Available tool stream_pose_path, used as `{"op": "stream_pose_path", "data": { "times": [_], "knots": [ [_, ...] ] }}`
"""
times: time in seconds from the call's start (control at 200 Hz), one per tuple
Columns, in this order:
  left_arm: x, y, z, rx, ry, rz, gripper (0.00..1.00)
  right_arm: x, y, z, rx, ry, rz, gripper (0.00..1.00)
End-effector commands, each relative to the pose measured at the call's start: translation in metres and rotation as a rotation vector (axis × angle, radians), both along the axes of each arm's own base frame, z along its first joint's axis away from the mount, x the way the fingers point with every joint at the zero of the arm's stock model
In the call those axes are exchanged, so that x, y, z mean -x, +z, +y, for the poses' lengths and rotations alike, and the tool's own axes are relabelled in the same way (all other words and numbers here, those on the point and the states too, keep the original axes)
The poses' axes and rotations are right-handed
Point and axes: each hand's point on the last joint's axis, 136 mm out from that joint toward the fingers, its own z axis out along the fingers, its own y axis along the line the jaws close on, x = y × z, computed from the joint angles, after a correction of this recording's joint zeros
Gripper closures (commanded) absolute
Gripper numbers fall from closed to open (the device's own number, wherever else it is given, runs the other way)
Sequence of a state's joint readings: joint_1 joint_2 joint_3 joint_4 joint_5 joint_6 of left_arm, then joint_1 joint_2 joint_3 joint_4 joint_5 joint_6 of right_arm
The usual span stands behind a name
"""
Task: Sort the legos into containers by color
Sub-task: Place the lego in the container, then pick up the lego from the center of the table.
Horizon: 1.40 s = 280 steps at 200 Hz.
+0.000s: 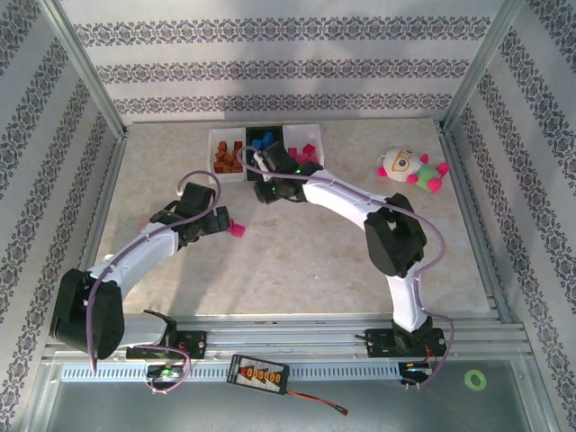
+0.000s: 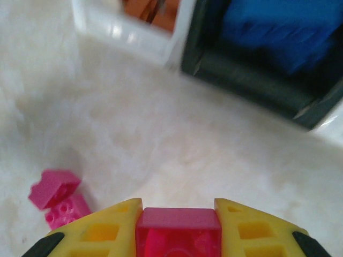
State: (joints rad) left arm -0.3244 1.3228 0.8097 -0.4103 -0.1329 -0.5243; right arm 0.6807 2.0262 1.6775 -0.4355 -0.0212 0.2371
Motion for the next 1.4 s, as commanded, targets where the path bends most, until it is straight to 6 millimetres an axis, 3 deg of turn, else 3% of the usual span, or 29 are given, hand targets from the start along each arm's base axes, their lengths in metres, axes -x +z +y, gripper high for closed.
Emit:
{"op": "stream_pose_path", "data": {
  "times": [0.0, 0.135, 0.34, 0.499, 0.639, 0.854, 1.064, 1.249, 1.394],
  "knots": [
    [-0.009, -0.003, -0.014, 0.0, -0.019, -0.028, 0.01, -0.04, 0.029, -0.031, -0.015, -0.141, -0.134, 0.74],
    [-0.015, -0.004, -0.023, -0.001, -0.031, -0.033, 0.01, -0.081, 0.037, -0.056, -0.042, -0.234, -0.191, 0.74],
    [-0.017, -0.006, -0.028, 0.016, -0.048, -0.025, 0.01, -0.139, 0.014, -0.086, -0.067, -0.348, -0.183, 0.74],
    [-0.019, -0.007, -0.031, 0.026, -0.053, -0.029, 0.01, -0.166, -0.008, -0.098, -0.083, -0.386, -0.158, 0.7],
    [-0.024, -0.006, -0.036, 0.041, -0.065, -0.043, 0.01, -0.176, -0.006, -0.1, -0.091, -0.367, -0.16, 0.64],
    [-0.03, -0.011, -0.044, 0.024, -0.134, -0.007, 0.01, -0.156, 0.035, -0.103, -0.113, -0.319, -0.216, 0.36],
    [-0.039, -0.028, -0.048, -0.023, -0.135, 0.11, 0.12, -0.101, 0.059, -0.103, -0.162, -0.26, -0.238, 0.29],
    [-0.048, -0.042, -0.048, -0.066, -0.124, 0.172, 0.29, -0.05, 0.051, -0.105, -0.183, -0.235, -0.192, 0.27],
    [-0.051, -0.053, -0.045, -0.101, -0.107, 0.213, 0.41, -0.024, 0.044, -0.108, -0.187, -0.225, -0.163, 0.27]
  ]
}}
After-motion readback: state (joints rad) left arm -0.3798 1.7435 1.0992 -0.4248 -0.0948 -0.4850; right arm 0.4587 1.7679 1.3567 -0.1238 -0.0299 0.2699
